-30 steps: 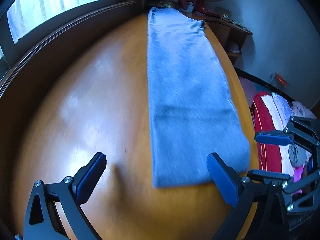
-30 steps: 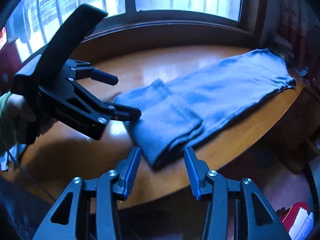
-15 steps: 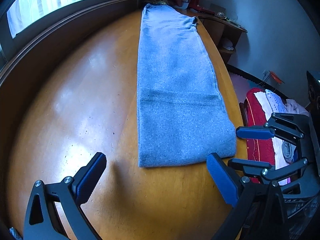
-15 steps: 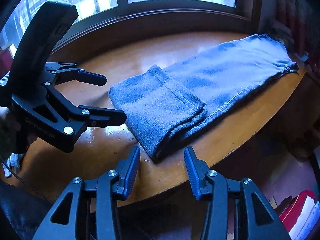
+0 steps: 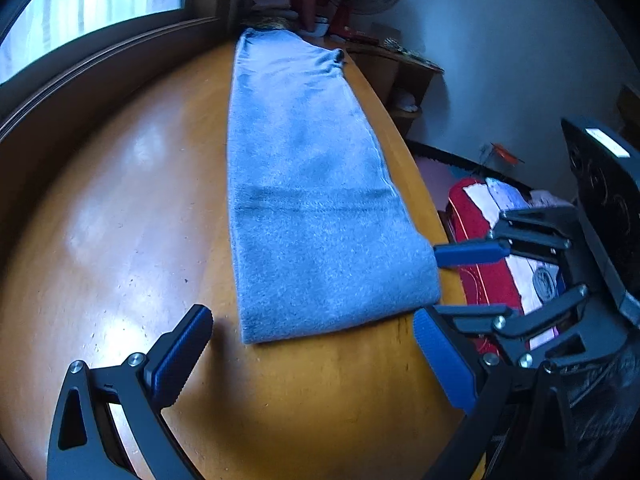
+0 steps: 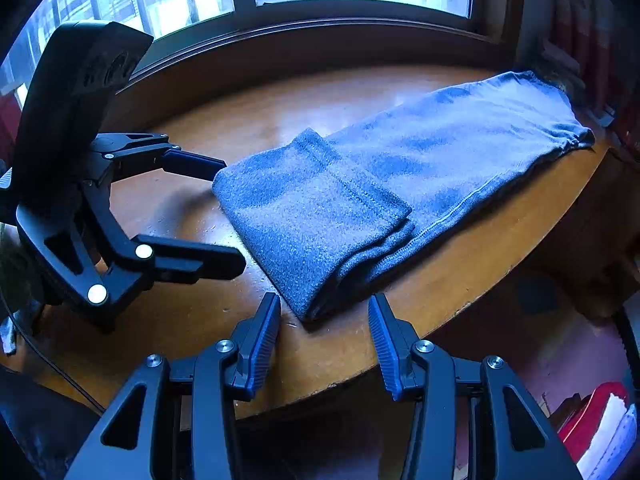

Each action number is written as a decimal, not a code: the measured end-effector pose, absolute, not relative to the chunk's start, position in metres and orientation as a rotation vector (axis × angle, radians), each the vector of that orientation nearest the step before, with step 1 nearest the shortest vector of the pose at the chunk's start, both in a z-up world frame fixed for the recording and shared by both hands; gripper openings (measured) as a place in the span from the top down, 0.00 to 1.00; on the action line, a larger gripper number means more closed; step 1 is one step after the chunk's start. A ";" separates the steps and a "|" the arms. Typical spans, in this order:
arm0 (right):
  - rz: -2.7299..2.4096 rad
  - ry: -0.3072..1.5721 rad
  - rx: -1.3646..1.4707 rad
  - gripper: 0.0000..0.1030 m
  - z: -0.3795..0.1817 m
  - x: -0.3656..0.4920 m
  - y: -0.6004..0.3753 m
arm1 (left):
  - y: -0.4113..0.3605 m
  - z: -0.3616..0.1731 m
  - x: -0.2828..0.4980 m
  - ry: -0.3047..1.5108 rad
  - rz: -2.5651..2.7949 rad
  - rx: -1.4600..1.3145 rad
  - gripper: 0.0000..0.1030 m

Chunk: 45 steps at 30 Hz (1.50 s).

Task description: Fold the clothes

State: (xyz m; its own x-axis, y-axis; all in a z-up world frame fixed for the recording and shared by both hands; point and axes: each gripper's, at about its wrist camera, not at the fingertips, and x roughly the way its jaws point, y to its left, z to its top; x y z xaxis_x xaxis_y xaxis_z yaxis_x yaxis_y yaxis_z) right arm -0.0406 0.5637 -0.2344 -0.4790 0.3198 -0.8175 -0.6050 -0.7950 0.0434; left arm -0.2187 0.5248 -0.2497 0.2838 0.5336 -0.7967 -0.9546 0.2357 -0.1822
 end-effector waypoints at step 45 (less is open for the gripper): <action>2.487 1.389 -0.744 0.84 -0.203 0.010 0.676 | 0.616 -0.183 -0.220 0.654 1.107 -0.853 0.38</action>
State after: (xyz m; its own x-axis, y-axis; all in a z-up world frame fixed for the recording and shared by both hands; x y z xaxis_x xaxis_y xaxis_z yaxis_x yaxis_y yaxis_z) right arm 0.0102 0.6759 -0.2026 -0.8542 -0.0704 -0.5152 -0.4017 -0.5399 0.7397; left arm -0.2197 0.6165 -0.1829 0.3250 0.4888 -0.8096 -0.9449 0.2025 -0.2571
